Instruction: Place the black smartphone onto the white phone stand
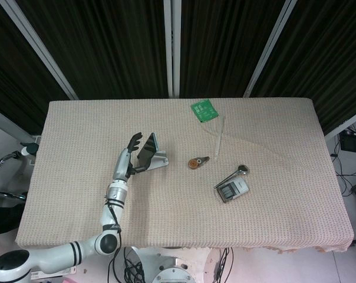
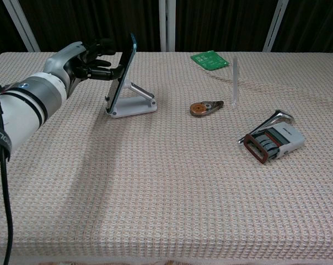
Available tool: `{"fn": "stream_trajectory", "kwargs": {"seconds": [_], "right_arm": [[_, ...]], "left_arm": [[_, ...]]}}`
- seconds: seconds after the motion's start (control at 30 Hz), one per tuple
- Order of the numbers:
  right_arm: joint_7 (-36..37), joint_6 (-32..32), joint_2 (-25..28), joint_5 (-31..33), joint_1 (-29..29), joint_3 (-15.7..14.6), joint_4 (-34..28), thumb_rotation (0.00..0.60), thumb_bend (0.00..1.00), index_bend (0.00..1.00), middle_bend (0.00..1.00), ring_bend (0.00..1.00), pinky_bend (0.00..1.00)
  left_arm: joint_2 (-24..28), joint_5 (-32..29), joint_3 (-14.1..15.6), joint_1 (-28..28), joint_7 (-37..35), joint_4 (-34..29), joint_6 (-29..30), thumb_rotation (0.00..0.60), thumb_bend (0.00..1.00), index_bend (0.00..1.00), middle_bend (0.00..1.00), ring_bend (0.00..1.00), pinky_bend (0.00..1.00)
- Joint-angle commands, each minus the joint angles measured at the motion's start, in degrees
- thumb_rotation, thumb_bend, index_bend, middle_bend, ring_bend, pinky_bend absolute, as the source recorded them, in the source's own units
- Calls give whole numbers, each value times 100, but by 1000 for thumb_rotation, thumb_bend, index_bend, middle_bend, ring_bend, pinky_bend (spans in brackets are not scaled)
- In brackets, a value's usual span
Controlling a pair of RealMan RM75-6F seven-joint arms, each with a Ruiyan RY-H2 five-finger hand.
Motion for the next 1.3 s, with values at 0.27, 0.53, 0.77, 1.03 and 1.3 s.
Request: {"fn": "stream_trajectory", "kwargs": {"seconds": [0.27, 0.53, 0.77, 1.03, 1.3], "right_arm": [[-13, 0, 6, -13, 10, 7, -16, 600, 217, 0, 0, 0, 0], [28, 60, 32, -10, -13, 28, -4, 600, 217, 0, 0, 0, 0], [24, 120, -2, -152, -15, -28, 50, 600, 216, 0, 0, 0, 0], [-416, 54, -115, -242, 33, -100, -46, 600, 215, 0, 0, 0, 0], [-635, -158, -222, -222, 111, -156, -127, 600, 216, 0, 0, 0, 0]], "left_arm": [[120, 330, 137, 105, -175, -81, 54, 600, 354, 58, 4, 79, 171], [1152, 1246, 677, 563, -71, -719, 374, 600, 293, 56, 17, 64, 176], [3347, 2767, 1722, 1149, 1450, -958, 835, 600, 224, 72, 64, 66, 190], [4224, 2967, 2420, 2207, 2336, -1104, 1862, 379, 193, 69, 49, 62, 167], [4198, 3169, 2706, 2687, 2183, -862, 2298, 382, 192, 70, 47, 61, 167]]}}
